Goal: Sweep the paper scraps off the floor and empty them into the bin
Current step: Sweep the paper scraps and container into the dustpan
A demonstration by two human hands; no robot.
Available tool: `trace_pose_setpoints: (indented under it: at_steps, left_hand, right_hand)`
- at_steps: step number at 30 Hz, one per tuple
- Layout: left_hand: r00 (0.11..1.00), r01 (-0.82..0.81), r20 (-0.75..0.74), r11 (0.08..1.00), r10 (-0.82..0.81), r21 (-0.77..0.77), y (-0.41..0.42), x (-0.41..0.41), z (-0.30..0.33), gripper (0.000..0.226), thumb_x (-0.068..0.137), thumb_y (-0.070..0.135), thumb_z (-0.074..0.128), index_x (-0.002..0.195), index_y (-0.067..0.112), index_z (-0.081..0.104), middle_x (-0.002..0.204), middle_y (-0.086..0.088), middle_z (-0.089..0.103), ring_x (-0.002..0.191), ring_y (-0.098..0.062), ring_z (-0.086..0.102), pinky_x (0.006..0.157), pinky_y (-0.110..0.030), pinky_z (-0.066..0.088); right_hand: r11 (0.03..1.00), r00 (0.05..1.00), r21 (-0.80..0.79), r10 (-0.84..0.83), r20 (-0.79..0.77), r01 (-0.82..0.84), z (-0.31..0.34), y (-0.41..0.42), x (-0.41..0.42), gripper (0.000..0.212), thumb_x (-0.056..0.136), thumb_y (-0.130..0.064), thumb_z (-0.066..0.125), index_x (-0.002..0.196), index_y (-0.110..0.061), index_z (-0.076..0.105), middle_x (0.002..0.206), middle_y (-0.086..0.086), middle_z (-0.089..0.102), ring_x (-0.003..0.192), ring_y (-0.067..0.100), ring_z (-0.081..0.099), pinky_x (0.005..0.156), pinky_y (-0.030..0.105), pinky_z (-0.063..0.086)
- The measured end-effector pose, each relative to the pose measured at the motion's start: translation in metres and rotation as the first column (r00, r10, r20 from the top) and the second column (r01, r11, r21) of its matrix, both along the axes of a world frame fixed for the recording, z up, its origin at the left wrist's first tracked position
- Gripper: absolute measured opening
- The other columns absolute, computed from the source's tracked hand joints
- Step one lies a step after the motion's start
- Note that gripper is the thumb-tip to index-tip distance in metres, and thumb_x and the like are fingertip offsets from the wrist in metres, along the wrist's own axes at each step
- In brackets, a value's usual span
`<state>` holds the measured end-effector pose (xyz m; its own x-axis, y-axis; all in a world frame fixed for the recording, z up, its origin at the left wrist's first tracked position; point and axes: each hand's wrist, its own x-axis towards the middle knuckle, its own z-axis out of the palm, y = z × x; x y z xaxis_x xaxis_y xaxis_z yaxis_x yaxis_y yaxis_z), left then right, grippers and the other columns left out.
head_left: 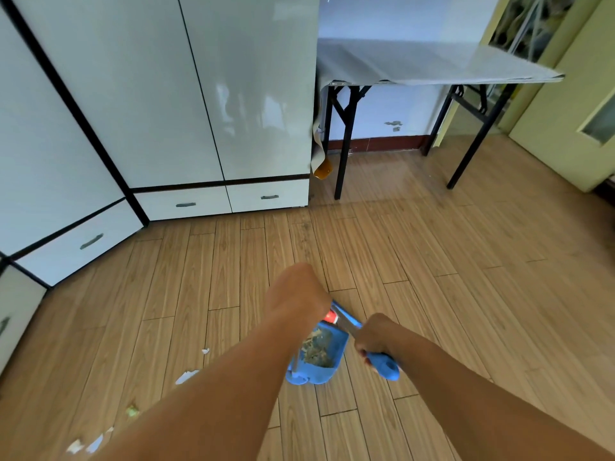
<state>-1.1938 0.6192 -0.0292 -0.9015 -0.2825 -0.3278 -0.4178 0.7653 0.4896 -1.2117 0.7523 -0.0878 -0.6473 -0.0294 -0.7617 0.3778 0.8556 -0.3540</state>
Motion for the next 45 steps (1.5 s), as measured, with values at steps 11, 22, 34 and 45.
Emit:
trace_pose_setpoints:
  at_steps: [11,22,34,45]
  left_hand:
    - [0.998,-0.049,0.035,0.998,0.048,0.027,-0.012,0.000,-0.001,0.023,0.082,0.001,0.053,0.066,0.013,0.043,0.064,0.000,0.045,0.054,-0.011,0.042,0.046,-0.023,0.029]
    - [0.999,-0.036,0.019,0.999,0.036,-0.010,-0.019,0.000,-0.006,0.026,0.085,0.004,0.054,0.065,0.014,0.042,0.065,-0.001,0.047,0.055,-0.012,0.044,0.046,-0.023,0.031]
    - [1.000,0.021,0.001,0.999,-0.021,-0.026,-0.010,0.013,-0.007,0.027,0.081,0.000,0.054,0.064,0.015,0.039,0.065,0.000,0.042,0.054,-0.011,0.041,0.045,-0.023,0.028]
    - [1.000,-0.018,0.007,0.998,0.017,0.057,-0.045,0.051,-0.015,0.016,0.081,0.004,0.052,0.095,0.008,0.060,0.088,-0.005,0.058,0.079,-0.022,0.060,0.064,-0.031,0.049]
  right_hand:
    - [0.992,0.991,0.048,0.109,0.079,-0.113,0.011,-0.014,-0.010,0.023,0.081,0.006,0.047,0.060,-0.002,0.050,0.025,0.006,0.046,0.026,0.015,0.047,0.043,0.022,0.042]
    - [0.995,0.984,-0.034,0.102,0.144,-0.098,0.043,-0.021,-0.008,0.025,0.088,0.002,0.048,0.063,0.000,0.049,0.057,0.014,0.048,0.038,0.018,0.050,0.040,0.022,0.042]
    - [0.997,0.993,-0.030,0.079,0.090,-0.077,0.017,-0.047,0.016,0.020,0.081,0.004,0.053,0.062,-0.002,0.052,0.054,0.012,0.052,0.069,0.024,0.055,0.074,0.034,0.047]
    - [0.996,0.995,-0.019,0.089,0.034,-0.088,0.006,-0.037,0.036,0.020,0.082,0.008,0.047,0.066,-0.004,0.045,0.024,0.003,0.046,0.020,0.012,0.046,0.036,0.016,0.039]
